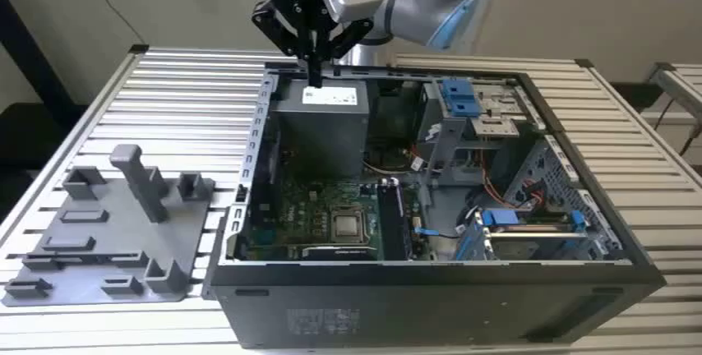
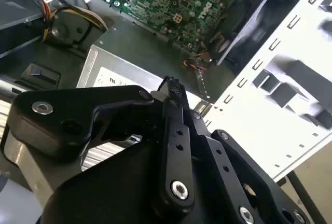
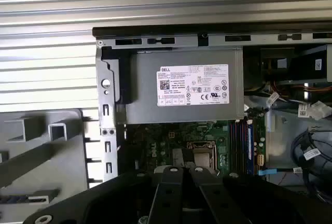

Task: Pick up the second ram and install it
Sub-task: 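Reach for the second ram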

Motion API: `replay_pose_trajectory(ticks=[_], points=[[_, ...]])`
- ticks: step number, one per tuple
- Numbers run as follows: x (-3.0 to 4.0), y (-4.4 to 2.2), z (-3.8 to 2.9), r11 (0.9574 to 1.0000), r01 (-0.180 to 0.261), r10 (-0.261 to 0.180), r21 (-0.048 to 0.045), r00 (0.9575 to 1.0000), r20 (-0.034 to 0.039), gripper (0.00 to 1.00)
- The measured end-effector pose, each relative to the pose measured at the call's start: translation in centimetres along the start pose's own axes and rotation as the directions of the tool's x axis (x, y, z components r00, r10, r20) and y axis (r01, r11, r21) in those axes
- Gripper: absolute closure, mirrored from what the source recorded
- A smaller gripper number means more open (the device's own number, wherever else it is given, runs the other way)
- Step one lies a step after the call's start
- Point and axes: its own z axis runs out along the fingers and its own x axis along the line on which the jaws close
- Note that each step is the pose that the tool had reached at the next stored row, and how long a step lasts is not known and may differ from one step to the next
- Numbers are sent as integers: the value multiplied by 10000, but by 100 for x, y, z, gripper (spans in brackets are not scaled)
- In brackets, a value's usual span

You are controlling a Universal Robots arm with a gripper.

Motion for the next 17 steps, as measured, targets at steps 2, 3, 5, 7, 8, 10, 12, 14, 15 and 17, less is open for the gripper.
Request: replay_pose_trajectory(ticks=[2, 3, 5, 7, 8, 10, 12, 14, 15, 17], points=[[0, 0, 0, 10000, 0, 0, 0, 10000, 0, 89], [0, 0, 0, 10000, 0, 0, -1, 10000, 1, 89], [0, 0, -1, 10000, 0, 0, -1, 10000, 0, 89], [1, 0, -2, 10000, 1, -1, 0, 10000, 0, 89], [1, 0, -2, 10000, 1, -1, 0, 10000, 0, 89], [2, 0, -2, 10000, 0, 0, 1, 10000, 0, 89], [4, 0, -2, 10000, 0, 0, 0, 10000, 1, 89], [9, -1, -1, 10000, 0, 0, 0, 10000, 1, 89], [11, -1, -2, 10000, 0, 0, 0, 10000, 0, 89], [15, -1, -1, 10000, -1, 1, -1, 10000, 1, 89]])
